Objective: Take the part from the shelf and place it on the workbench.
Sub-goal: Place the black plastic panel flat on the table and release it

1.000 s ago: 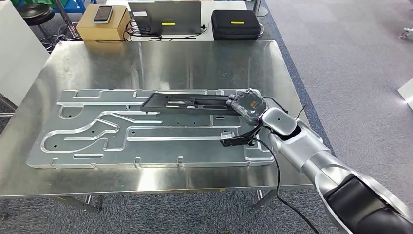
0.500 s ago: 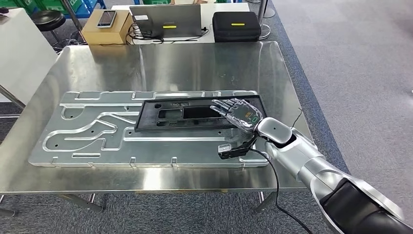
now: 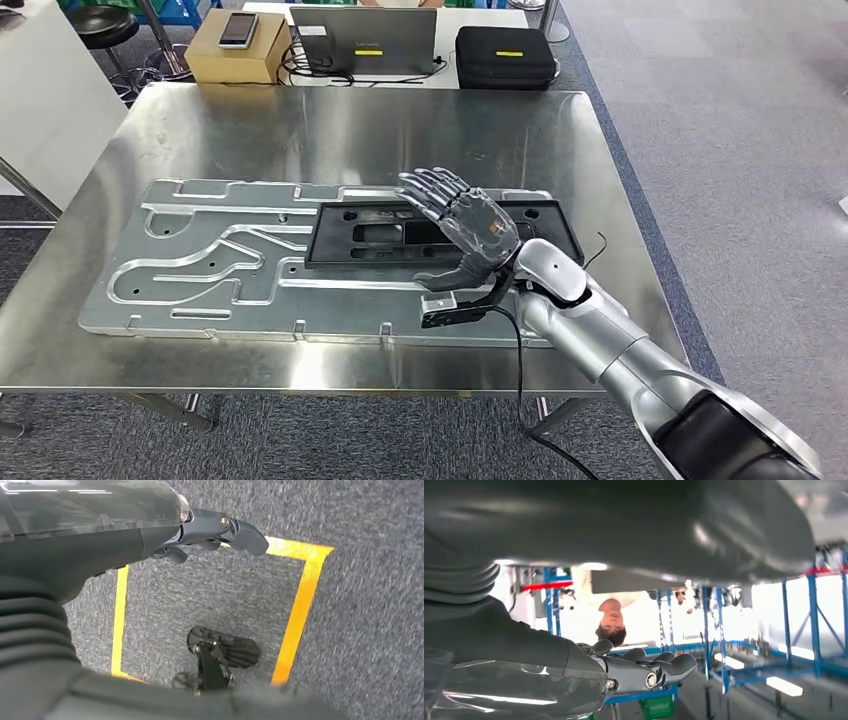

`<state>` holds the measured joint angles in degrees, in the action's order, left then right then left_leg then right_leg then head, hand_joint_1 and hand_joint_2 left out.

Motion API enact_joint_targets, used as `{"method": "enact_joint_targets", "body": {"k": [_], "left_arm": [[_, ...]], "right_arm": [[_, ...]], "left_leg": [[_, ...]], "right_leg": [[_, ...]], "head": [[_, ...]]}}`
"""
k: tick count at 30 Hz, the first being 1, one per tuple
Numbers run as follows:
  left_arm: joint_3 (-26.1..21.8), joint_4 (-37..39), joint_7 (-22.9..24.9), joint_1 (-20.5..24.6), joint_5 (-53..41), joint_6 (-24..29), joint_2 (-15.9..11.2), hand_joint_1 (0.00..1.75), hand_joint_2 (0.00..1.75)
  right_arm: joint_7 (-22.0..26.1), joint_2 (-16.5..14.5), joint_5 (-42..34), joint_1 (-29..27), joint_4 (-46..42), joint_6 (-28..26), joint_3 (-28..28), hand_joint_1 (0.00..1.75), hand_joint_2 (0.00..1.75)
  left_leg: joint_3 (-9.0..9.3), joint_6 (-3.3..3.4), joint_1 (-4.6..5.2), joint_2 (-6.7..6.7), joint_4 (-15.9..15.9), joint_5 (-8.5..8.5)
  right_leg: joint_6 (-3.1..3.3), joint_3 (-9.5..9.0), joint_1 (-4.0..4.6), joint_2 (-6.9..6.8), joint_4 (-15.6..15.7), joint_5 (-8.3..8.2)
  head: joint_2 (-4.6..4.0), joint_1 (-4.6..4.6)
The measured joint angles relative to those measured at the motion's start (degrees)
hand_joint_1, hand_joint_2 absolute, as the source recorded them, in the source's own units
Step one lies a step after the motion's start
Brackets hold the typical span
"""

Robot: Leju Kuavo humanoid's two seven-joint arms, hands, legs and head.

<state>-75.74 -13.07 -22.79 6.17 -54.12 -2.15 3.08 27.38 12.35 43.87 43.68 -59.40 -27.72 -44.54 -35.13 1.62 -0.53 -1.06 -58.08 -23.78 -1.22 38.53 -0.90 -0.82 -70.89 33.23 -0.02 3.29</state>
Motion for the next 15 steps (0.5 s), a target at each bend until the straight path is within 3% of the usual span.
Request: {"method": "enact_joint_targets", "body": {"k": [1,2,3,6,8,11,13,15], "left_arm": [[-0.01,0.0,0.02,-0.03,0.0,-0.06,-0.01,0.0,0.0],[-0.01,0.0,0.04,-0.09,0.01,-0.12,-0.01,0.0,0.0],[-0.01,0.0,0.08,-0.16,0.05,-0.17,-0.02,0.0,0.0],[-0.03,0.02,0.16,-0.31,0.19,-0.3,0.0,0.0,0.0],[-0.04,0.04,0.26,-0.5,0.33,-0.37,-0.03,0.0,0.0],[-0.25,0.04,0.46,-0.8,1.29,-0.62,-0.16,0.0,0.0],[-0.76,0.05,0.4,-0.98,2.17,-0.85,-0.18,0.0,0.0],[-1.34,0.07,0.25,-1.26,2.74,-0.98,-0.13,0.0,0.0]], "right_arm": [[1.15,-0.15,-2.83,-0.89,-1.34,-0.1,0.78,0.0,0.0],[2.44,-0.24,-6.53,-1.86,-3.14,0.15,1.79,0.0,0.0],[3.75,-0.26,-10.88,-2.79,-5.38,1.0,3.06,0.0,0.0],[6.89,-0.35,-25.48,-5.06,-13.72,5.55,8.37,0.0,0.0],[8.21,-0.48,-31.37,-6.38,-18.54,7.18,11.81,0.0,0.0],[10.05,-0.55,-35.43,-10.14,-25.69,4.97,17.54,0.0,0.0],[10.48,-0.56,-35.22,-13.48,-30.74,2.06,22.56,0.0,0.0],[10.8,-0.49,-34.55,-16.88,-34.74,1.09,27.42,0.0,0.0]], "left_leg": [[0.01,0.07,0.07,0.0,-0.04,-0.03],[0.03,0.13,0.17,-0.01,-0.1,-0.08],[0.09,0.16,0.29,-0.01,-0.17,-0.14],[0.35,0.02,0.75,0.21,-0.33,-0.38],[0.32,-0.38,0.9,0.66,-0.38,-0.49],[0.4,-1.22,0.91,1.32,-0.57,-0.96],[-0.79,-1.83,0.81,1.33,-3.97,-3.53],[-3.77,-2.38,0.39,1.28,-11.43,-7.6]], "right_leg": [[0.0,1.37,0.01,0.13,-2.95,0.82],[0.1,1.91,0.05,0.17,-3.97,0.58],[0.32,1.35,0.11,0.17,-2.64,-0.73],[1.67,-3.79,0.81,-0.68,8.58,-5.86],[2.1,-5.31,1.29,-1.16,12.16,-6.52],[2.29,-5.57,0.98,-0.41,12.99,-6.93],[2.58,-5.87,0.5,-0.16,13.6,-7.33],[2.73,-5.88,0.49,0.07,13.66,-7.38]], "head": [[0.0,0.0],[0.0,-0.01],[0.0,-0.01],[0.0,-0.01],[0.0,0.0],[0.0,0.01],[0.0,0.02],[0.0,0.02]]}}
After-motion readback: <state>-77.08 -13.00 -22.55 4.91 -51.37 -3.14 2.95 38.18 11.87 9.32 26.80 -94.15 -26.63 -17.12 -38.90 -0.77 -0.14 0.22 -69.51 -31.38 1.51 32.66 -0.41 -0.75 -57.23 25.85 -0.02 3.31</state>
